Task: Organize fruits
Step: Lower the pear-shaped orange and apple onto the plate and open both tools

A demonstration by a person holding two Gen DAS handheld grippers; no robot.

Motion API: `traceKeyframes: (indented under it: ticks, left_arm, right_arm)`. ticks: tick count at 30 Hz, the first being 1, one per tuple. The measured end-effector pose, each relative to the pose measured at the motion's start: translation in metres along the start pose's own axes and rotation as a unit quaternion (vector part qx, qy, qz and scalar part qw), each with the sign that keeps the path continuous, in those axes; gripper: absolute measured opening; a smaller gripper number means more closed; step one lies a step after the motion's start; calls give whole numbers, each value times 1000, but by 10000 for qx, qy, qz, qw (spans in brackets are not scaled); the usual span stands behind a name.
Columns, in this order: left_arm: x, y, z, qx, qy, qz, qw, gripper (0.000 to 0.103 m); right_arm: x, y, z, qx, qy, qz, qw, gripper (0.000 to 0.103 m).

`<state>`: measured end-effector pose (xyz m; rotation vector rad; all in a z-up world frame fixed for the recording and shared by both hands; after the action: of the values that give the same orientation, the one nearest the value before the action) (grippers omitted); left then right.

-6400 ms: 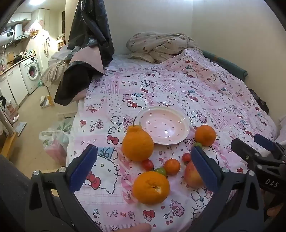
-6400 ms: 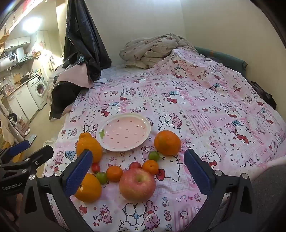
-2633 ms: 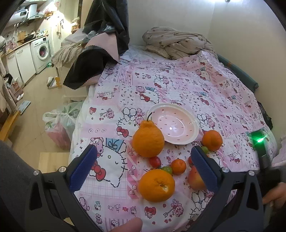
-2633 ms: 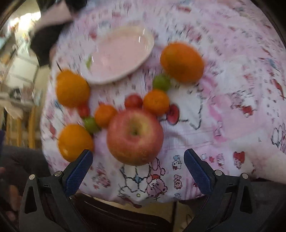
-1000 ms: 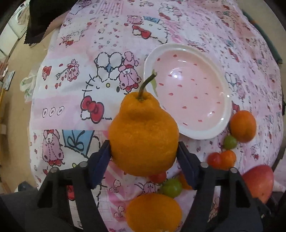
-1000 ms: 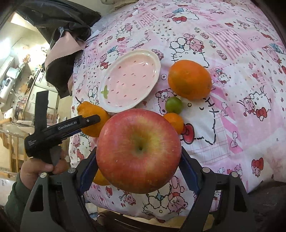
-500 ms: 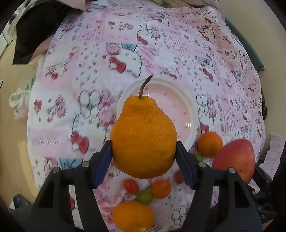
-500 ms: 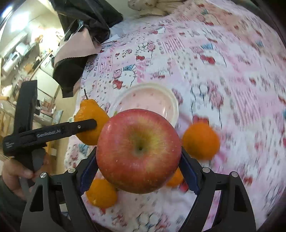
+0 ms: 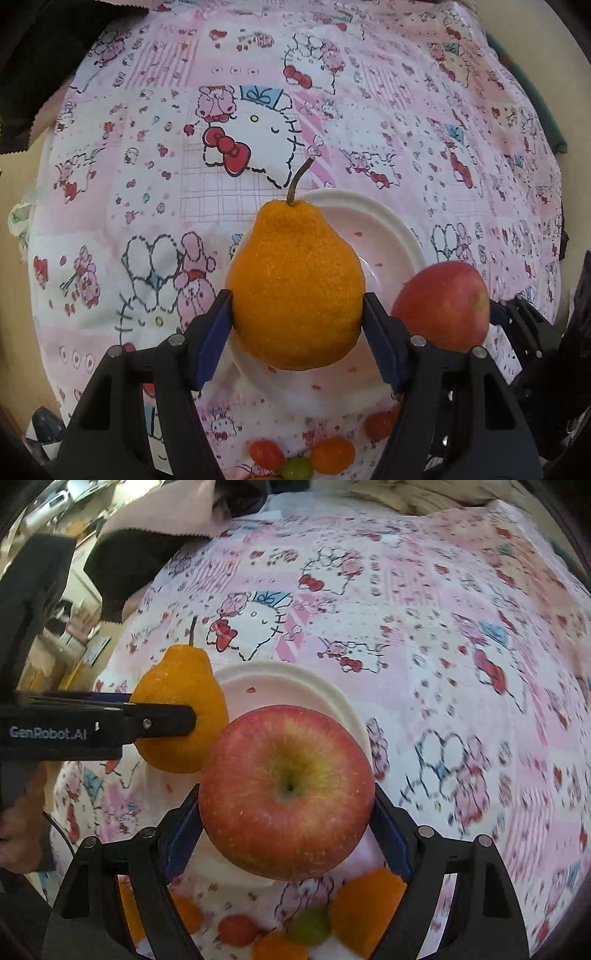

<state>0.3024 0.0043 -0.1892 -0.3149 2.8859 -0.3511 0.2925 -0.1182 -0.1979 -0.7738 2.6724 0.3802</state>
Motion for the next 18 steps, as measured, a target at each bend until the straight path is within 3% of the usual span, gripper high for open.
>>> traceKeyframes:
  ticks: [8, 18]
  left_arm:
    - [-8, -5, 15, 146, 237, -85, 9996, 65]
    - [-10, -7, 20, 18, 335, 32, 9994, 67]
  right_arm:
    - [-10, 3, 26, -118, 213, -274, 9993, 86]
    - [-15, -9, 46, -27, 324, -231, 9992, 86]
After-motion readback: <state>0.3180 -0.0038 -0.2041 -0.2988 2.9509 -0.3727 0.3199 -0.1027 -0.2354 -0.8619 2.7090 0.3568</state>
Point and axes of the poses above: each gripper's, at about its wrist camera, not at the fingertips, and z roughly the way its jaws point, y to its left, x to its underside, the point moved 8 cm from there along z, roughly the way its jaws point, and after that the axes turned 1 degree about -z, right-handed, at the moved point
